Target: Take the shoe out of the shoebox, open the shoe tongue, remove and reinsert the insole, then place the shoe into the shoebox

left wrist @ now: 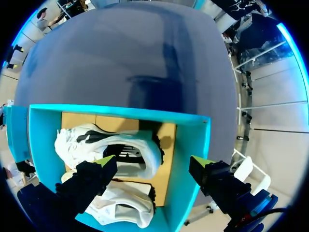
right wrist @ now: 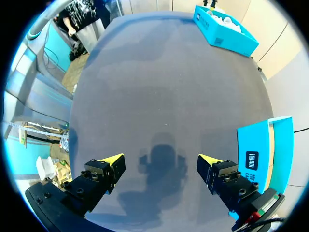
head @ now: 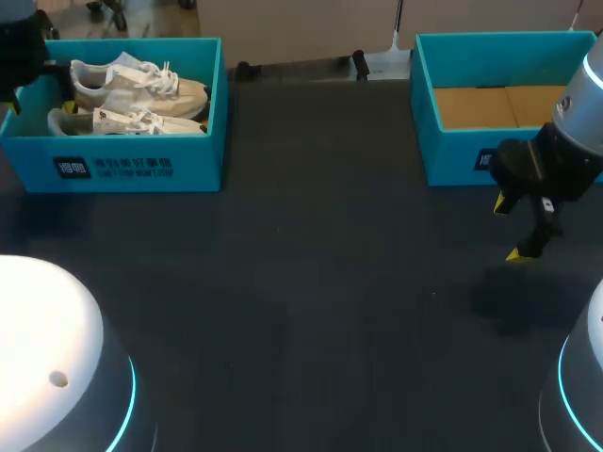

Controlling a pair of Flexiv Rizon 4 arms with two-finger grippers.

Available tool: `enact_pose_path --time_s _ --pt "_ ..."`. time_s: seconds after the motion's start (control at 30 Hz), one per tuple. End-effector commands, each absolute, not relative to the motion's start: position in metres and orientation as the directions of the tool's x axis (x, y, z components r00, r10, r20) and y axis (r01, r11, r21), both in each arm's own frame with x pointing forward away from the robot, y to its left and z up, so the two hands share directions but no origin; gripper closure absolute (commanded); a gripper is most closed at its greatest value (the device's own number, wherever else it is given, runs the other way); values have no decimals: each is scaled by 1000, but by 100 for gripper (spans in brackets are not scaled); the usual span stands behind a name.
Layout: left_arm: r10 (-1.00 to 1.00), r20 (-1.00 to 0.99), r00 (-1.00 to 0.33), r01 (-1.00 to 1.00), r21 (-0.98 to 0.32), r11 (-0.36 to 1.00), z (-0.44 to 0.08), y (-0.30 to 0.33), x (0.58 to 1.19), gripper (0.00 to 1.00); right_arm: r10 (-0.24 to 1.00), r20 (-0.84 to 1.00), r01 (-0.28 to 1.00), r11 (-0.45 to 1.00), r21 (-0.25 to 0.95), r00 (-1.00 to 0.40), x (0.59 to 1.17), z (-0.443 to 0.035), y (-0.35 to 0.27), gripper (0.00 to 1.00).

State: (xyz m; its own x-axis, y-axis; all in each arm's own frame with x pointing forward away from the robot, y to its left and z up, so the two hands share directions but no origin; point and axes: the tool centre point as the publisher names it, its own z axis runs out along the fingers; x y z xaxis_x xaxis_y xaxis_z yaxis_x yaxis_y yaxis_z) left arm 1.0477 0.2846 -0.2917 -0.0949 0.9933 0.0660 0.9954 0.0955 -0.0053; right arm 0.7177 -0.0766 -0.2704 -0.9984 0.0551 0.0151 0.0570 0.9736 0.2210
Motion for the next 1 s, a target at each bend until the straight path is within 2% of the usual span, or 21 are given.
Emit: enact_pose_path --time_s 0.03,0.37,0.4,0.43,0.67,1.0 --pt "993 73 -94 995 -17 96 -304 284 1056 0 56 14 57 974 220 -998 717 -271 -77 0" --pt "994 86 -73 996 -39 76 -326 286 1061 0 56 14 57 974 220 -998 717 -271 -77 0" --pt "994 86 -72 996 -45 76 -327 287 1061 6 56 14 57 974 220 -998 717 -271 -77 0" --pt "994 85 -70 996 -47 74 -329 287 1061 7 56 14 57 974 220 -998 717 -271 -77 0" --pt "995 86 -59 996 -62 65 -341 289 1061 3 56 14 57 974 220 -998 717 -271 -77 0" --pt "996 82 -42 994 -92 49 -357 289 1060 5 56 14 57 974 220 -998 717 -271 -77 0"
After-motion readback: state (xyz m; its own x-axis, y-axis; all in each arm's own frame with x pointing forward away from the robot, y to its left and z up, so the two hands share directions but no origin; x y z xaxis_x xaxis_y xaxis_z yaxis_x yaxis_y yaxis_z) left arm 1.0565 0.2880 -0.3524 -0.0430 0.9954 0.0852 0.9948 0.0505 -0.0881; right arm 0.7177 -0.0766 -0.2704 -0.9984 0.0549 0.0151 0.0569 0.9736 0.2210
